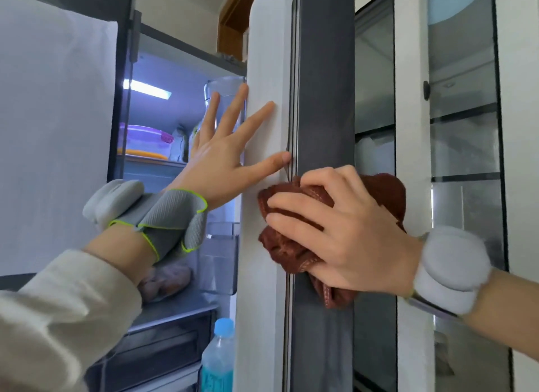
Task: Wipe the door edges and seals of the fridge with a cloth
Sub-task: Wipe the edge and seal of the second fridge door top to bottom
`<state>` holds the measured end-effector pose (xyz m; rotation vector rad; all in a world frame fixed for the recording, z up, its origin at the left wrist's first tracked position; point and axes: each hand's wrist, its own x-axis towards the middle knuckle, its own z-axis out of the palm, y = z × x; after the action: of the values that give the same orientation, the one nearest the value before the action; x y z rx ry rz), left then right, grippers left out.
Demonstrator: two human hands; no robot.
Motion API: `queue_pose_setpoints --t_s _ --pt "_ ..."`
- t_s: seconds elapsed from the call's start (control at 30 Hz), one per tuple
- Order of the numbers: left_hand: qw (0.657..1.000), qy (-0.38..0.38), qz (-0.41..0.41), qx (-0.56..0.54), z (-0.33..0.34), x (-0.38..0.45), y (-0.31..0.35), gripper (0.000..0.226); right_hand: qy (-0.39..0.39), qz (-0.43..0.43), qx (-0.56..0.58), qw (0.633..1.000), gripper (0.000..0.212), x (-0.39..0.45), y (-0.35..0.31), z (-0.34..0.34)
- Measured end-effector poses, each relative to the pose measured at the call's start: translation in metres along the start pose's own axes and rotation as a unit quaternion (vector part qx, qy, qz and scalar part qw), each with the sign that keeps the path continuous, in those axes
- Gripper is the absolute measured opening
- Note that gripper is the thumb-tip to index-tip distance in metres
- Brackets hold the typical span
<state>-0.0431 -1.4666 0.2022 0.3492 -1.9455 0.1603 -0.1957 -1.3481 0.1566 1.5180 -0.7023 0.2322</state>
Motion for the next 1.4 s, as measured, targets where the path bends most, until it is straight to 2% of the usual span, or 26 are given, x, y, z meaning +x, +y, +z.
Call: queue_pose_setpoints --t_s 0.2,0.3,0.43,0.5,0.57,0.7,0.97,1.1,1.27,1.4 --pt "0.999 0.021 -0.018 -0.022 0.002 -0.005 0.005 0.088 -0.021 0.015 0.067 0.997 0.026 -0.038 -0.059 0.005" --pt "0.999 0.012 -0.019 -0.031 0.008 -0.017 0.008 0.096 -0.021 0.001 0.085 0.996 0.032 -0.050 -0.077 0.005" --pt "1.000 -0.008 0.028 -0.007 0.016 -0.031 0.006 0.100 -0.008 -0.034 0.066 0.997 0.028 -0.048 -0.054 -0.002" --pt "0.998 -0.022 0.052 -0.006 0.017 -0.032 0.002 0.092 0.027 -0.001 0.028 0.999 0.026 -0.040 -0.026 -0.003" --pt "0.997 -0.039 0.063 -0.011 0.014 -0.030 -0.002 0.086 0.049 0.021 -0.003 0.999 0.034 -0.030 -0.001 -0.002" --pt "0.995 -0.057 0.079 -0.009 0.010 -0.030 -0.006 0.082 0.050 0.046 0.013 0.998 0.033 -0.028 -0.001 0.001" --pt "0.995 -0.062 0.083 0.004 0.011 -0.033 -0.008 0.075 -0.028 0.067 0.092 0.993 0.027 -0.074 -0.095 0.003" --pt "0.995 -0.068 0.071 0.005 0.010 -0.034 -0.007 0.079 -0.059 0.030 0.093 0.993 0.025 -0.091 -0.116 0.002" --pt "0.993 -0.094 0.061 -0.036 0.012 -0.039 0.000 0.095 -0.044 -0.029 0.085 0.995 0.025 -0.078 -0.092 -0.001" --pt "0.992 -0.099 0.072 -0.032 0.018 -0.051 -0.002 0.100 -0.017 0.006 0.030 0.999 0.024 -0.048 -0.049 -0.004"
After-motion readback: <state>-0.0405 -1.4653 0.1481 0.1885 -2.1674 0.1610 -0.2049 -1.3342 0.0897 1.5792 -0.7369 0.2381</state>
